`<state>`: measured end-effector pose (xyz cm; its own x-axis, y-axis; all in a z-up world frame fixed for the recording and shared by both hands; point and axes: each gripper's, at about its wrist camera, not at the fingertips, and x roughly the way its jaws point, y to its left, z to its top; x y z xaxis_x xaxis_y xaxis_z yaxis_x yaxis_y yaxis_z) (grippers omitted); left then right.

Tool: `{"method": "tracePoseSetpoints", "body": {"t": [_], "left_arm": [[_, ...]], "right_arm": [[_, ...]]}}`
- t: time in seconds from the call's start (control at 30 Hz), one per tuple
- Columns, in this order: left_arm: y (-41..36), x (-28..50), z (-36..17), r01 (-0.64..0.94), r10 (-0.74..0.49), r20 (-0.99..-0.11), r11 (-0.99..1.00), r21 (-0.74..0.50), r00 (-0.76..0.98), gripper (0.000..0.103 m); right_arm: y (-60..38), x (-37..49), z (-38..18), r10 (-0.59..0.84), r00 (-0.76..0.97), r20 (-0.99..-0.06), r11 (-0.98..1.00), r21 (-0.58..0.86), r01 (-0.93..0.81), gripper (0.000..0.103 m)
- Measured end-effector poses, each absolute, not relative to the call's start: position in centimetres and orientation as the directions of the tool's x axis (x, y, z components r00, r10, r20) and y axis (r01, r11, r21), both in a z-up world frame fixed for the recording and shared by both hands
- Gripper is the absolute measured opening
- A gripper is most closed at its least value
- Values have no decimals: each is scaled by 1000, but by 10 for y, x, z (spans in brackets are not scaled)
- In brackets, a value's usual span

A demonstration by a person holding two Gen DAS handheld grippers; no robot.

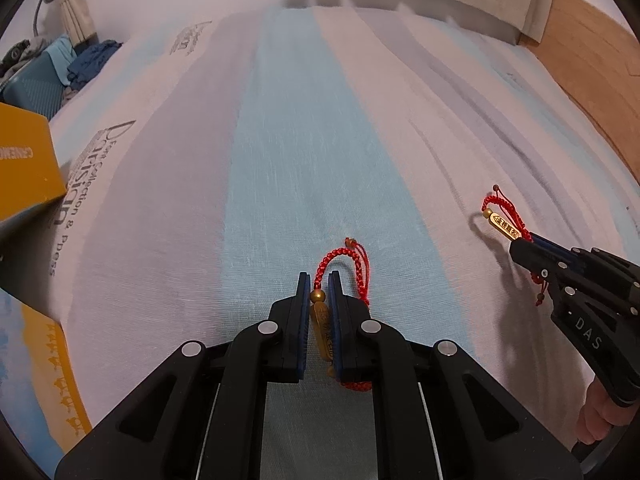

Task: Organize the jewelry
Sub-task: 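Carry both red string bracelets with both tools over the white box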

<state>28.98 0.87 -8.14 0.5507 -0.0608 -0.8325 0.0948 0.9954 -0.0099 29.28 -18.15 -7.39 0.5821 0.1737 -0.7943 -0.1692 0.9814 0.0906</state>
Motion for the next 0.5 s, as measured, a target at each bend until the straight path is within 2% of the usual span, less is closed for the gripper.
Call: {"method": "tracePoseSetpoints", "body": {"t": [0.5], "left_arm": [[3, 285, -71, 94, -62, -821, 995, -10, 567, 8]], "right_arm": [[-186, 288, -64, 176, 587, -790, 980, 86, -177, 11]]}}
